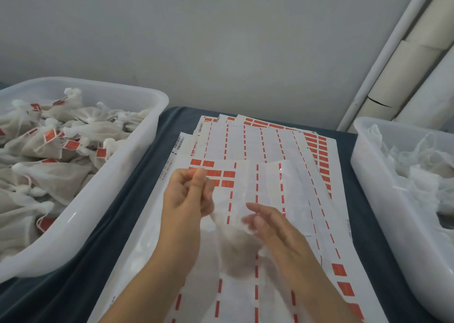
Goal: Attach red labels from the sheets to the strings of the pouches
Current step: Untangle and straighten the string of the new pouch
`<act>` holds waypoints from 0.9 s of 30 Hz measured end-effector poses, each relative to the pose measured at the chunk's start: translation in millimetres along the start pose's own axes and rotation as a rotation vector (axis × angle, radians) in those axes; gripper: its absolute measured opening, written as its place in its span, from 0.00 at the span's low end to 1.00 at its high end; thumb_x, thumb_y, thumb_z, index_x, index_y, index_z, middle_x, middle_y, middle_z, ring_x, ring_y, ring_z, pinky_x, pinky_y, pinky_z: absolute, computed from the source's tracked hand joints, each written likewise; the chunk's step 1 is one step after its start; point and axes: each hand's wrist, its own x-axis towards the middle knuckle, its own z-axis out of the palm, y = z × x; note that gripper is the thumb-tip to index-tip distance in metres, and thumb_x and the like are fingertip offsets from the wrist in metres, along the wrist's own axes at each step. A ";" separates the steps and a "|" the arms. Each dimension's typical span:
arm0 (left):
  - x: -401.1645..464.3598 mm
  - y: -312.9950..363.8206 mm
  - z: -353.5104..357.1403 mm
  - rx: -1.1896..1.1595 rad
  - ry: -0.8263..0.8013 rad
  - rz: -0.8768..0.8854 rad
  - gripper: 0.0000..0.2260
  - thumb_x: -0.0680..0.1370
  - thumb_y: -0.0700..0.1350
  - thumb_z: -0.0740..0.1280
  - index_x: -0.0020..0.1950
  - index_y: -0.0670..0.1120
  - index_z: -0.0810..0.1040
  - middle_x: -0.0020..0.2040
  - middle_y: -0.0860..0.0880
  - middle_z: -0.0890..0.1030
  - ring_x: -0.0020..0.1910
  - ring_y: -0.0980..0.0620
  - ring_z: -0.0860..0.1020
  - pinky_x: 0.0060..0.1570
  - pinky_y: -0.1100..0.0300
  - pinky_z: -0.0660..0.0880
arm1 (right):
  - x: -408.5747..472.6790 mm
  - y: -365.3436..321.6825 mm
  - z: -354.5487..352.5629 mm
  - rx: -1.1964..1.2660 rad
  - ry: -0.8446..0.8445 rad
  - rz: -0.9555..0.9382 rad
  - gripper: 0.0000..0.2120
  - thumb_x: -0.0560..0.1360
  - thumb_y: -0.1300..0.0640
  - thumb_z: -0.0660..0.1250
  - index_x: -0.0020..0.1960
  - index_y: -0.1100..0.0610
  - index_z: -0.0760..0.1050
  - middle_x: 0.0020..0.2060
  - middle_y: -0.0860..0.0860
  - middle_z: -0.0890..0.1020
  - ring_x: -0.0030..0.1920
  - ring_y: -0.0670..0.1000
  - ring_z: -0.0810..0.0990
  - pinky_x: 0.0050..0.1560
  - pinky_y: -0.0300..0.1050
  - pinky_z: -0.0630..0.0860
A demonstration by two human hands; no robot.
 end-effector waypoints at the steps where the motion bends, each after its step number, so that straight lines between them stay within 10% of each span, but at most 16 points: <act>1: 5.7 -0.2 -0.8 0.065 0.013 0.014 0.07 0.77 0.48 0.60 0.44 0.46 0.72 0.26 0.54 0.74 0.24 0.60 0.68 0.27 0.69 0.69 | 4.8 -2.6 -3.3 -0.048 0.057 -0.005 0.17 0.67 0.36 0.56 0.54 0.36 0.71 0.49 0.31 0.77 0.54 0.36 0.75 0.44 0.21 0.70; 7: 40.4 -18.9 14.5 0.601 -0.061 0.022 0.09 0.78 0.51 0.61 0.57 0.59 0.68 0.48 0.56 0.77 0.45 0.58 0.76 0.47 0.67 0.68 | 78.9 -21.1 -20.8 -0.621 0.197 -0.128 0.19 0.77 0.46 0.61 0.67 0.42 0.64 0.68 0.40 0.66 0.68 0.45 0.64 0.68 0.44 0.61; 13: 50.0 -49.8 7.1 0.856 -0.030 0.032 0.16 0.78 0.49 0.64 0.65 0.58 0.70 0.60 0.55 0.76 0.47 0.60 0.71 0.55 0.63 0.69 | 158.7 -15.9 -18.0 -1.037 -0.116 0.059 0.37 0.72 0.38 0.65 0.75 0.49 0.54 0.74 0.49 0.61 0.73 0.54 0.61 0.70 0.55 0.60; 19: 50.8 -53.1 1.8 0.834 -0.006 0.171 0.15 0.77 0.50 0.64 0.64 0.55 0.74 0.61 0.58 0.76 0.45 0.64 0.70 0.52 0.71 0.62 | 182.5 -43.2 -39.5 -0.896 -0.324 0.202 0.18 0.68 0.40 0.71 0.54 0.47 0.76 0.57 0.46 0.79 0.53 0.50 0.79 0.44 0.39 0.75; 27: 39.4 -41.6 5.8 0.787 0.014 0.388 0.18 0.73 0.50 0.67 0.63 0.51 0.76 0.55 0.56 0.77 0.48 0.61 0.72 0.53 0.77 0.62 | 167.7 -77.3 -52.7 -0.689 -0.549 0.140 0.07 0.70 0.51 0.71 0.47 0.50 0.80 0.48 0.45 0.84 0.46 0.49 0.84 0.49 0.40 0.79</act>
